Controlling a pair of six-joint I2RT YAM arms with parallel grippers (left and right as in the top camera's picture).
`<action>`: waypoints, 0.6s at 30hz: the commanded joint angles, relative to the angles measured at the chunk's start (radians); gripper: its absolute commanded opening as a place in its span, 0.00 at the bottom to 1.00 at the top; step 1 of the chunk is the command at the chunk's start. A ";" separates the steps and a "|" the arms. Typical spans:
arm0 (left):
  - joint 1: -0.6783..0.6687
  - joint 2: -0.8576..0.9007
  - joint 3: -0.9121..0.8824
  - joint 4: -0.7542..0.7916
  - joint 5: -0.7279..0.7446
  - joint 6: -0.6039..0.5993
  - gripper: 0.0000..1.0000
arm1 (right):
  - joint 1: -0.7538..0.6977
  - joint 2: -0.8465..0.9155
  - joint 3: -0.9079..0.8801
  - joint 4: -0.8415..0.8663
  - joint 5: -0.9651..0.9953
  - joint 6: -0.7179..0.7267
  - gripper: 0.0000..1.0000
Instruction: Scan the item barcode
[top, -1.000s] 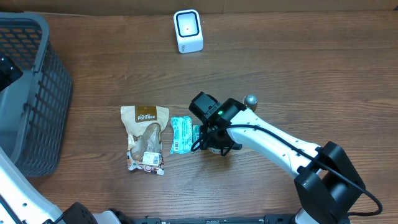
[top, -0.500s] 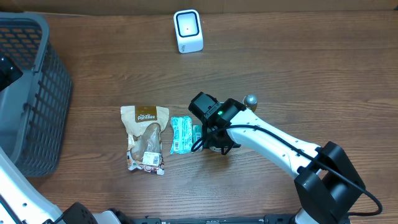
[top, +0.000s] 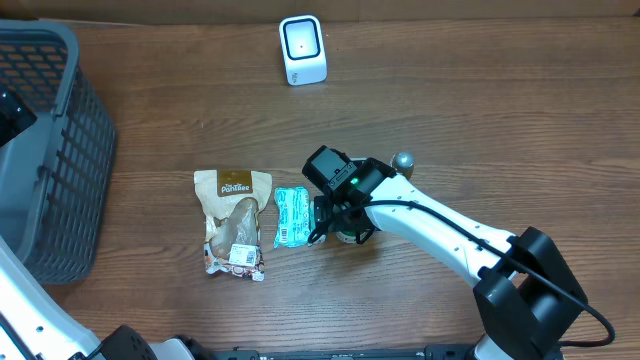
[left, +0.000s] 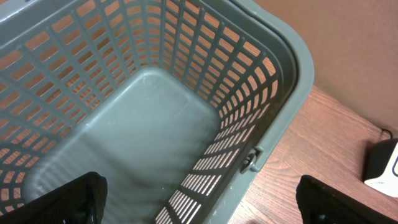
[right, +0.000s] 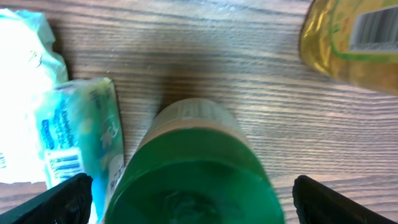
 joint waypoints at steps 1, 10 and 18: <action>-0.002 0.004 -0.006 0.003 0.011 -0.006 1.00 | -0.020 0.003 -0.003 0.003 0.033 -0.005 1.00; -0.002 0.004 -0.006 0.004 0.011 -0.006 1.00 | -0.023 0.003 -0.003 0.013 0.032 -0.005 1.00; -0.002 0.004 -0.006 0.004 0.011 -0.006 1.00 | -0.023 0.003 -0.004 0.013 0.032 -0.004 1.00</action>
